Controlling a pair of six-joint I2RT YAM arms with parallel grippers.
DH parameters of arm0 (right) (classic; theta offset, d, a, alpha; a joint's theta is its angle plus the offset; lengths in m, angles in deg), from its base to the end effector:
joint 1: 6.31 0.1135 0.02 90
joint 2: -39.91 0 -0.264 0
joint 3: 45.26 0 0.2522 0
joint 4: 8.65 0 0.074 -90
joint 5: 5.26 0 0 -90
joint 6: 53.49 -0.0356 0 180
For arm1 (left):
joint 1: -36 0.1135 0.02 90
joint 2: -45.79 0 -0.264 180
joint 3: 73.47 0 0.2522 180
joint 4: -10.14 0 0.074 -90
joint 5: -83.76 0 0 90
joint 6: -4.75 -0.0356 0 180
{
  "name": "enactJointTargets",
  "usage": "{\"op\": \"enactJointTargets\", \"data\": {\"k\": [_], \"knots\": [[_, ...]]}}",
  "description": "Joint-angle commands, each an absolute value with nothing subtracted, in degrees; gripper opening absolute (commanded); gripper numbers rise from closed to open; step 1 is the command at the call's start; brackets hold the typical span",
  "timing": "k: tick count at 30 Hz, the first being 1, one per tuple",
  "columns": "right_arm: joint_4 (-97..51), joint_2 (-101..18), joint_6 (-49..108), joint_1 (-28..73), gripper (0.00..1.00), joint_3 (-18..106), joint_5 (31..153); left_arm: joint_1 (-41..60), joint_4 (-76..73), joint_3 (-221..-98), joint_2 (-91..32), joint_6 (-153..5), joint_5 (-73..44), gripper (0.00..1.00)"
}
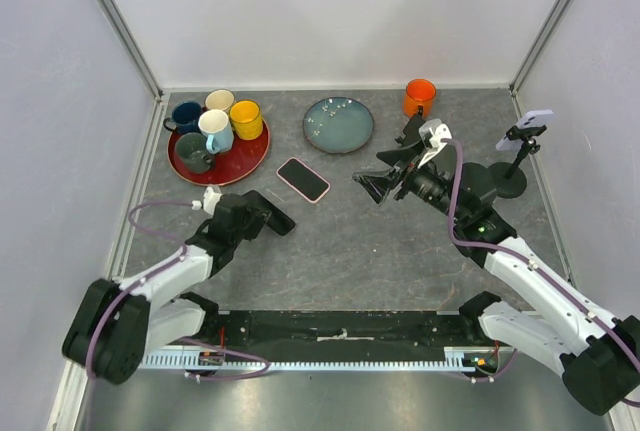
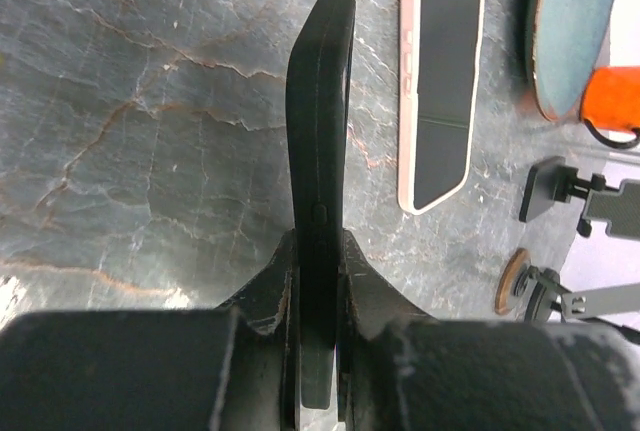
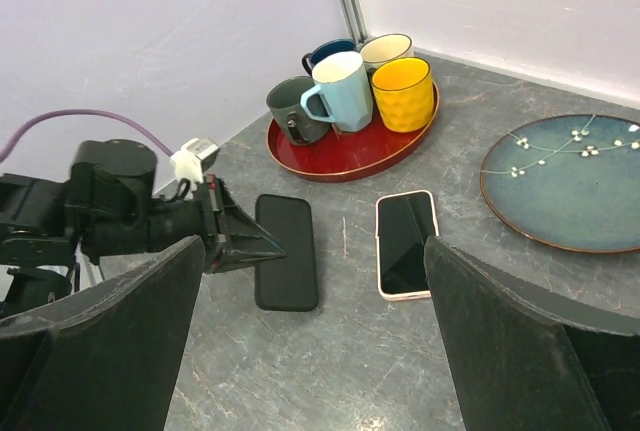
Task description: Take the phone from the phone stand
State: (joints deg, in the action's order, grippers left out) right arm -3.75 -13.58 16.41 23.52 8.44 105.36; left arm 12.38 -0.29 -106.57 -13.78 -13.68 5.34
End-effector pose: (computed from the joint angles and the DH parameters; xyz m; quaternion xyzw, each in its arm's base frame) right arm 0.1864 0.1213 0.3362 -0.1879 0.6504 0.4159 0.6072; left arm 0.1853 -0.0732 0.1633 -0.4028 0.7949 -0.2675 0.3665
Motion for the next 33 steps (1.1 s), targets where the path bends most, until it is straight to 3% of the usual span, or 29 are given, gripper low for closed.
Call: {"op": "enactJointTargets", "data": {"k": [1, 12, 14, 18, 21, 26, 33], "knots": [[-3.4, -11.9, 18.8, 24.6, 0.98, 7.9, 102.8, 13.1, 14.6, -108.2, -21.1, -6.7, 5.1, 0.02], [-4.0, -11.9, 20.3, 26.0, 0.98, 7.7, 101.3, 13.5, 21.1, -110.5, -33.0, -3.6, 4.3, 0.05], [-4.0, -11.9, 20.3, 26.0, 0.98, 7.7, 101.3, 13.6, 18.4, -109.8, -32.1, -3.6, 5.7, 0.11], [-4.1, -12.1, 20.3, 26.1, 0.98, 7.7, 101.1, 13.9, 15.4, -108.5, -29.9, -5.1, 7.8, 0.46], [-4.1, -12.4, 20.3, 26.2, 0.98, 7.7, 101.0, 14.1, 13.4, -108.8, -29.4, -7.5, 7.5, 0.6], [-4.7, -12.4, 20.3, 26.3, 0.98, 7.9, 100.8, 14.2, 9.6, -110.7, -29.3, -10.2, 5.5, 0.72], [-5.4, -12.3, 20.3, 26.2, 0.98, 8.0, 100.8, 14.2, 6.2, -116.6, -32.2, -17.7, 0.9, 0.74]]}}
